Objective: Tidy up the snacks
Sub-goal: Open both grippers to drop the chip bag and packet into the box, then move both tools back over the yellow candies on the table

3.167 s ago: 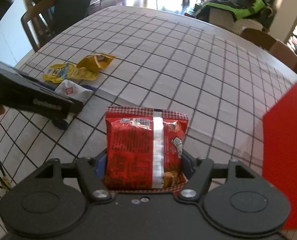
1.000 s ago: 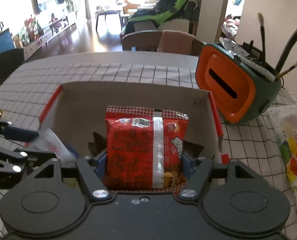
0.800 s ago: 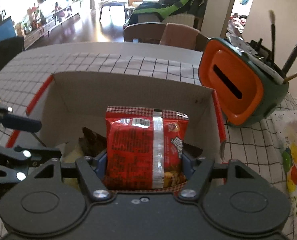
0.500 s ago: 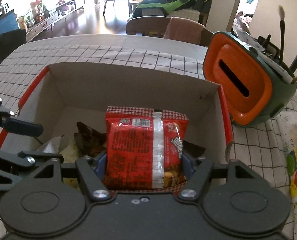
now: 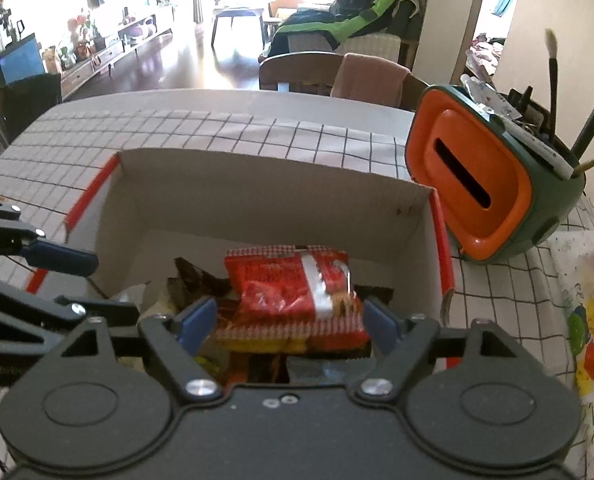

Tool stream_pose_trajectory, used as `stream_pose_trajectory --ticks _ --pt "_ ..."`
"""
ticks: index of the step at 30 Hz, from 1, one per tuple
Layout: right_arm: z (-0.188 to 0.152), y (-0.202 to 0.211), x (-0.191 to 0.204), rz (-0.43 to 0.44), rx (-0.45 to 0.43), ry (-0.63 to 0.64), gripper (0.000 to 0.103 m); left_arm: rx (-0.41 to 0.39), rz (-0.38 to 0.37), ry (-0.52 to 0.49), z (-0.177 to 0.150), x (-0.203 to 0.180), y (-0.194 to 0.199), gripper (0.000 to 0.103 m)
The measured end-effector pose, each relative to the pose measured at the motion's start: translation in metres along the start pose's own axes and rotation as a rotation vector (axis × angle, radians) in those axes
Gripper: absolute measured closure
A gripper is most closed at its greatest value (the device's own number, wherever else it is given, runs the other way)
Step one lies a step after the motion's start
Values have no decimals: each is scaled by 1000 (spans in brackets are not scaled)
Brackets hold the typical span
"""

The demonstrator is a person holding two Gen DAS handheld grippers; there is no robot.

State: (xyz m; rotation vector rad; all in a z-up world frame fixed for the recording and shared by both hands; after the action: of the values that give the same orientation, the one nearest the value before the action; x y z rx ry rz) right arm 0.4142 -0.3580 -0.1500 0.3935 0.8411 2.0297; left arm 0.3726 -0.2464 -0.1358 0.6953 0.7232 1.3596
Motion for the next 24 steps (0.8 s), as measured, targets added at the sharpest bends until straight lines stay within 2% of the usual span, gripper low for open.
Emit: stream_pose_trajectory --ticks 3,7,12,16,24 --pt "2 11 3 6 -17 -17 19 -30 -2 7 1 5 12 45" --pt "5 24 8 10 -38 -41 16 -74 5 6 1 14 28 43" --pt "9 40 22 23 -67 -46 13 -127 8 6 0 28 50 34" --pt "13 49 35 40 -90 -67 7 -162 14 6 -4 42 66 31" --pt "23 62 80 78 -130 -71 2 -222 21 -6 -19 74 94 26"
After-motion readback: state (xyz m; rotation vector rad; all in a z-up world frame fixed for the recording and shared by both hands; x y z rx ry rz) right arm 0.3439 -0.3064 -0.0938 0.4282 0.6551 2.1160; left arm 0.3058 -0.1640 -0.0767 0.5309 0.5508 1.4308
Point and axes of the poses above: each gripper's, at about its wrist camera, not at the fingertips, and y roughly against the way its jaws point, x to its left, z to its top, the point moved 9 cm from there along -y, roughly the way its jaws point, and after that the axes turned 7 degrees about -x, right-handed, at the moved point
